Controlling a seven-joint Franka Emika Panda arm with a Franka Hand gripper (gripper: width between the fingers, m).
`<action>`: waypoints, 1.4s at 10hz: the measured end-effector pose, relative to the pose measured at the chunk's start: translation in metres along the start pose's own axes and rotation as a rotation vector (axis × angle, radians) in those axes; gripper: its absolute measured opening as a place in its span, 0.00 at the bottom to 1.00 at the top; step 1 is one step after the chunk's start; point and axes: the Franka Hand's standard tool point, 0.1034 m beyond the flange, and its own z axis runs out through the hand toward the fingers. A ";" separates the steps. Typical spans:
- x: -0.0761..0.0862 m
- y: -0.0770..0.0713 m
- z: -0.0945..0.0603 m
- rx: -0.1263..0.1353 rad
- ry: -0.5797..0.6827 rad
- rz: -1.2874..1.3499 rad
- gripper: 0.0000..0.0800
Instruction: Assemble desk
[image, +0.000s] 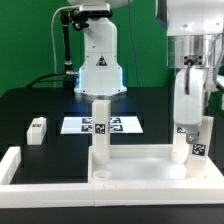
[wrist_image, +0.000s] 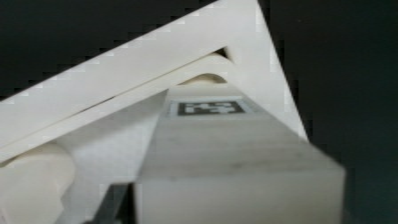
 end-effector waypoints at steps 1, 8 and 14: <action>0.000 0.000 0.000 0.004 -0.004 -0.005 0.36; -0.025 0.014 -0.020 0.027 0.005 -0.373 0.81; -0.020 0.012 -0.024 0.032 0.017 -0.956 0.81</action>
Offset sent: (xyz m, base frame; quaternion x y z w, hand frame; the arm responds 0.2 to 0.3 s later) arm 0.0000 0.0000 0.0000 0.0000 0.0000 -0.0650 0.9979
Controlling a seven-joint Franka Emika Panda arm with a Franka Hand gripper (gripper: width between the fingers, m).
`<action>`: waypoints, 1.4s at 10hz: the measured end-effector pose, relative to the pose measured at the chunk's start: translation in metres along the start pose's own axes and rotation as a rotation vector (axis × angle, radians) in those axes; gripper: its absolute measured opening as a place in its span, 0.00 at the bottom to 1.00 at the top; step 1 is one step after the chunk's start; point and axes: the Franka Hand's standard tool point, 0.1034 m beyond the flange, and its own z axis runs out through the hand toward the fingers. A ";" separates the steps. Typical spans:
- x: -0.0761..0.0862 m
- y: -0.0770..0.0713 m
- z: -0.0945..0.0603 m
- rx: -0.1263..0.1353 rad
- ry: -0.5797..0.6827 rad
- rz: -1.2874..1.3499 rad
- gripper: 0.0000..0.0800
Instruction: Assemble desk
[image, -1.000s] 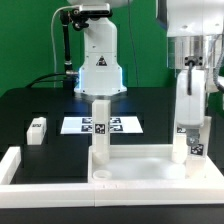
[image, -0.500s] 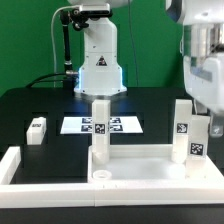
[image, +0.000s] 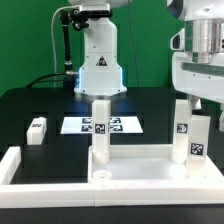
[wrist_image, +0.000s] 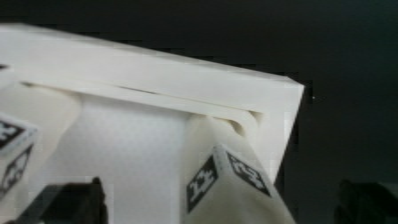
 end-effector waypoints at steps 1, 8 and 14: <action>0.008 -0.007 -0.002 0.024 0.013 -0.165 0.81; 0.015 0.006 0.008 0.008 0.039 -0.475 0.81; 0.015 0.007 0.008 0.011 0.034 -0.157 0.36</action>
Offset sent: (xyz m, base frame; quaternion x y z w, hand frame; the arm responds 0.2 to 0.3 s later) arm 0.0000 0.0000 0.0000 0.0000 0.0000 -0.1938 0.9810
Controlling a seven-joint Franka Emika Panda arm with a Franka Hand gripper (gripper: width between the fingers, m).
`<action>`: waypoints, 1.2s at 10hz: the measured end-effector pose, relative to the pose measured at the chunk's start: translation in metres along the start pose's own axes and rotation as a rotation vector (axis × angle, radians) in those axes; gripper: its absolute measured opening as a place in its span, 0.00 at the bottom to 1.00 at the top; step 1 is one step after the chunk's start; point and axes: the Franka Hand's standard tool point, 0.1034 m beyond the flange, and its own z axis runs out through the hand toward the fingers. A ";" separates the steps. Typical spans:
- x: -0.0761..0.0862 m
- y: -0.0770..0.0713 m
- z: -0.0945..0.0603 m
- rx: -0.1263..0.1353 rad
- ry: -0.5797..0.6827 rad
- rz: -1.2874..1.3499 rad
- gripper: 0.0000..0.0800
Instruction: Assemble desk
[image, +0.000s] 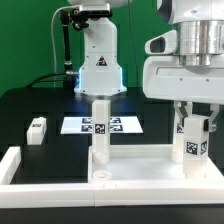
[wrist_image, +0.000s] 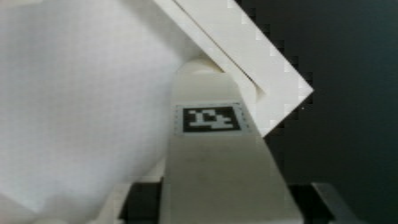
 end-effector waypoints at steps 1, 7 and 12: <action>0.000 0.000 0.000 -0.008 -0.007 0.147 0.36; 0.006 0.003 0.001 -0.027 -0.072 0.886 0.36; 0.013 0.004 0.001 -0.033 -0.047 1.141 0.37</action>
Offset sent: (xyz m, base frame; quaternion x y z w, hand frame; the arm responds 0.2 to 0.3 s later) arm 0.0204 -0.0021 0.0000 0.0193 -0.0683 0.3678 0.9272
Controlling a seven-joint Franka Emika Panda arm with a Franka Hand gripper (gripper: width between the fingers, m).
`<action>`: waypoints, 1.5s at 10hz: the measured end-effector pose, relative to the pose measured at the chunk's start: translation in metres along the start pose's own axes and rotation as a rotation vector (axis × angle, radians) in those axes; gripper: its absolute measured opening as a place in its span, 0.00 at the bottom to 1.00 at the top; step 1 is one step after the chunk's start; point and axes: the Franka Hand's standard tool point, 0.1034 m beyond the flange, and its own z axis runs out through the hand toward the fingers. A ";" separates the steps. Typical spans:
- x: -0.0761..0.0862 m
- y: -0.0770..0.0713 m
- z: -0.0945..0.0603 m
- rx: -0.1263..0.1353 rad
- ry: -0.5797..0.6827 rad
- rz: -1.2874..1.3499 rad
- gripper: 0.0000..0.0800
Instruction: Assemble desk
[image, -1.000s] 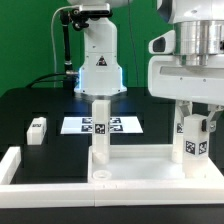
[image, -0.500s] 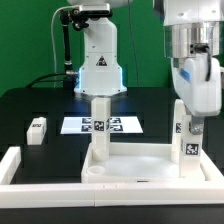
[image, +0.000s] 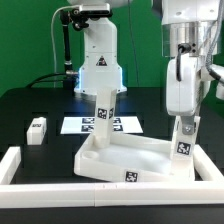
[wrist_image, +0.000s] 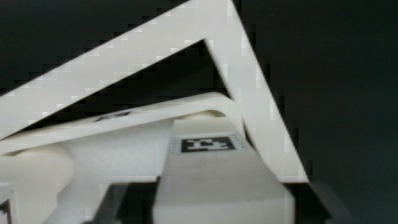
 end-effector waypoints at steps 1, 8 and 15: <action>0.000 0.001 0.000 0.000 0.001 -0.013 0.37; 0.007 0.002 -0.015 0.004 -0.013 -0.144 0.81; 0.051 0.004 -0.045 0.024 -0.033 -0.220 0.81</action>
Offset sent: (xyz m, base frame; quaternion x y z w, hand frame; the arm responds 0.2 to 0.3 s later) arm 0.0000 0.0000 0.0000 0.0000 0.0000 0.0000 1.0000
